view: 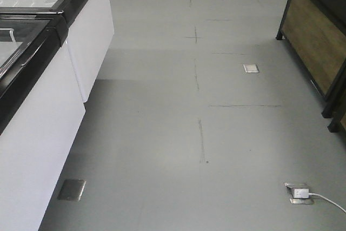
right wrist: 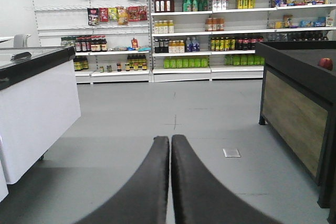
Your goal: Left arm holds basket, right arm returns cookies
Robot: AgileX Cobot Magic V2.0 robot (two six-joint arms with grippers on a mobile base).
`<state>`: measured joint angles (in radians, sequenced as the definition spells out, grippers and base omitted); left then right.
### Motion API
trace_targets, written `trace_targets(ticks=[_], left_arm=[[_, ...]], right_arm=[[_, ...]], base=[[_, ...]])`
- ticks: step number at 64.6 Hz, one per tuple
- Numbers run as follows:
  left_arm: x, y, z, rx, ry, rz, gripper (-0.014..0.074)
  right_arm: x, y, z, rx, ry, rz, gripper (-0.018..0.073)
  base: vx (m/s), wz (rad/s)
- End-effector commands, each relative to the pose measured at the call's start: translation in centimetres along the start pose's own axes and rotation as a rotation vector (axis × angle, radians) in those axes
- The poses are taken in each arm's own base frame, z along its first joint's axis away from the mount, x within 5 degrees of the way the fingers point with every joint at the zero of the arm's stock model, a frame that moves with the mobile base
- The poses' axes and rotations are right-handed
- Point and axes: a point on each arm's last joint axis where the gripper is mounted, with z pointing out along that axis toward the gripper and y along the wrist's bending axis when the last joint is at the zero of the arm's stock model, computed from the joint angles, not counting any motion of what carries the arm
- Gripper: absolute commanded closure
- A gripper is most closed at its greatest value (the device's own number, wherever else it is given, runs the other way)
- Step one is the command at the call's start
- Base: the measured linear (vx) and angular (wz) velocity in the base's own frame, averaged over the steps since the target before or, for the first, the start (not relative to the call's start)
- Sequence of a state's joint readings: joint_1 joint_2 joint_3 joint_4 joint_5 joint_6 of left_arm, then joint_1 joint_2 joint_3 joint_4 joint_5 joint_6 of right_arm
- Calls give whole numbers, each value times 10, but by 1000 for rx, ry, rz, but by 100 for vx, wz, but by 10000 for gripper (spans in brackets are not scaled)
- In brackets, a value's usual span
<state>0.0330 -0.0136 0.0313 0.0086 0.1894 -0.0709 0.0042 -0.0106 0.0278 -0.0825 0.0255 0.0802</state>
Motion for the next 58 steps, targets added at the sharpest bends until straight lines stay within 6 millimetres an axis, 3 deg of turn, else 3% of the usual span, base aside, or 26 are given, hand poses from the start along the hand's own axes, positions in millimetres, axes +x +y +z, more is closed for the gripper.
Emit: trace_targets(ticks=[1, 58], left_arm=[[-18, -1, -4, 11, -112, -14, 603], [-23, -2, -5, 13, -172, -3, 603]], right_arm=[[-6, 0, -1, -2, -83, -11, 567], [-6, 0, -1, -2, -83, -11, 567]], base=[[0, 0], [0, 0]])
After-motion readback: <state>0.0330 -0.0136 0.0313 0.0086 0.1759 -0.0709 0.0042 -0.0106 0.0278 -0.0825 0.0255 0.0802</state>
